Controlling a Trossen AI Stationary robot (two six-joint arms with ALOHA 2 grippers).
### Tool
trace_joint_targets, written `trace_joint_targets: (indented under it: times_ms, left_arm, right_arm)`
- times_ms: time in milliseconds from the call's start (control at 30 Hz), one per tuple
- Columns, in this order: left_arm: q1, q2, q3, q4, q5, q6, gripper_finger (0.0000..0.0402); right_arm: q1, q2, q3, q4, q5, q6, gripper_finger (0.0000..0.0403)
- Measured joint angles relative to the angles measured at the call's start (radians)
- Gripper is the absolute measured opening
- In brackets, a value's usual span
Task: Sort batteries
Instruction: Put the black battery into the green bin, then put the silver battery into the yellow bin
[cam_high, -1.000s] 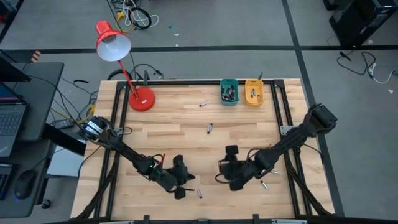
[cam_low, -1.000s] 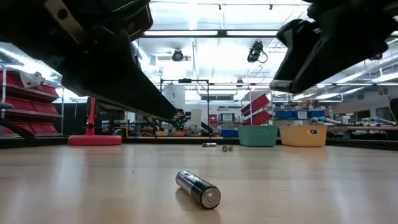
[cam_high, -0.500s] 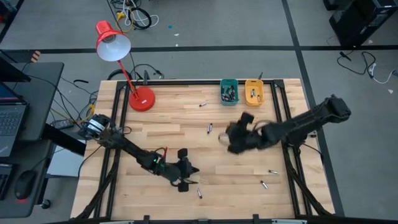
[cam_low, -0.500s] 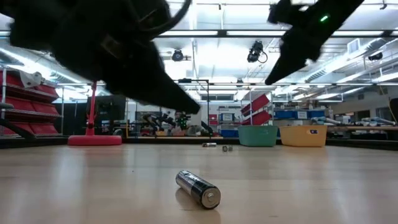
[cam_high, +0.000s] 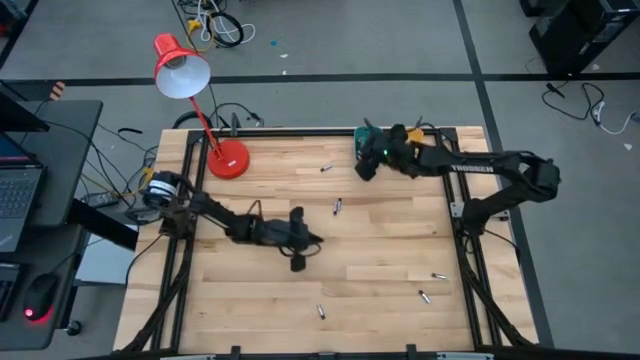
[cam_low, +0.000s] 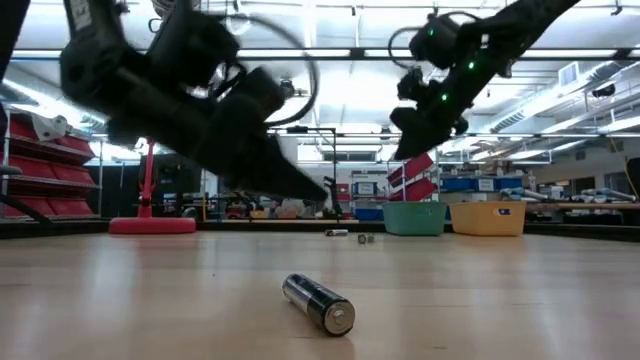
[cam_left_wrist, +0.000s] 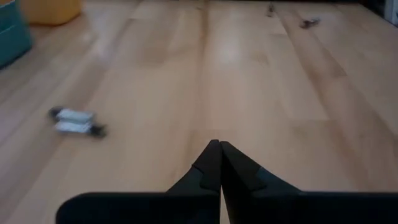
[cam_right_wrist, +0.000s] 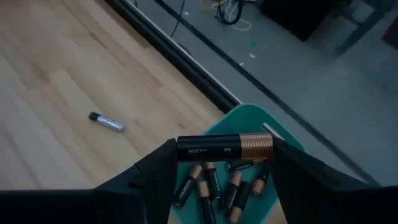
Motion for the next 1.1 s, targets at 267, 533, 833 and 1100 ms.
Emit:
trace_joint_targets:
  times_ms: [267, 533, 833, 1100]
  left_arm:
    - [0.030, 0.000, -0.169, 0.251, 0.009, -0.075, 0.0011]
    - [0.004, 0.000, -0.156, 0.253, 0.009, -0.104, 0.0018]
    - [-0.002, 0.000, -0.157, 0.256, 0.009, -0.179, 0.0034]
    - [0.030, 0.000, -0.157, 0.265, -0.070, -0.145, 0.0034]
  right_arm:
    - [-0.116, 0.093, 0.000, 0.010, -0.087, 0.037, 0.0247]
    - [-0.127, 0.143, 0.000, 0.039, -0.084, 0.054, 0.0295]
    - [-0.051, 0.103, 0.000, 0.184, -0.245, 0.036, 0.0312]
    - [0.025, 0.280, 0.143, 0.177, -0.352, -0.133, 0.0302]
